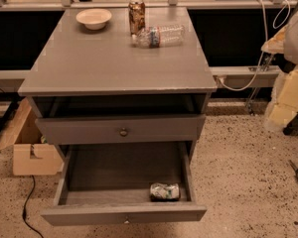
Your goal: Pick 7up can from middle drawer and place on counter
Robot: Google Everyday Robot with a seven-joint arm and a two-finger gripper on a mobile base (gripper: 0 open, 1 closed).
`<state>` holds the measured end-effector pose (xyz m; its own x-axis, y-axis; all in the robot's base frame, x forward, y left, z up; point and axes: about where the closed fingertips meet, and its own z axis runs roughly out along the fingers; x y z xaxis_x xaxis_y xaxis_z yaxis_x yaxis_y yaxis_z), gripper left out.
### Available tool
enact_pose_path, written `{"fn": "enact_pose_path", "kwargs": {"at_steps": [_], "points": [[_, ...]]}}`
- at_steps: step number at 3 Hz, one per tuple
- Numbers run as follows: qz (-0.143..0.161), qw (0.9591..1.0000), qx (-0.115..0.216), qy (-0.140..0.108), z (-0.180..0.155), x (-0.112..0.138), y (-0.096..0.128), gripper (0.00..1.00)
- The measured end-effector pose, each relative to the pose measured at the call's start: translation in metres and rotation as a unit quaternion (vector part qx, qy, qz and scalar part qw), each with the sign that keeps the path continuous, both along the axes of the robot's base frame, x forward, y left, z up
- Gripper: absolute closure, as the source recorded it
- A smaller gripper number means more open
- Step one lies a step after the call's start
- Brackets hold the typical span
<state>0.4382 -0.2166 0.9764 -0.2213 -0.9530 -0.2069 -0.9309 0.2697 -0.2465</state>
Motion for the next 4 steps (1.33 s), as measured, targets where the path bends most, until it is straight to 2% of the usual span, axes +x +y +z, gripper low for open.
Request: {"fn": "enact_pose_path", "kwargs": {"at_steps": [1, 2, 3, 4], "points": [[0.000, 1.0000, 0.000, 0.000, 0.000, 0.000, 0.000, 0.00], [0.001, 0.9993, 0.027, 0.025, -0.032, -0.002, 0.010, 0.00], [0.006, 0.9946, 0.087, 0.057, -0.090, -0.011, 0.031, 0.00], [-0.017, 0.9812, 0.170, 0.089, -0.168, -0.026, 0.054, 0.00]]}}
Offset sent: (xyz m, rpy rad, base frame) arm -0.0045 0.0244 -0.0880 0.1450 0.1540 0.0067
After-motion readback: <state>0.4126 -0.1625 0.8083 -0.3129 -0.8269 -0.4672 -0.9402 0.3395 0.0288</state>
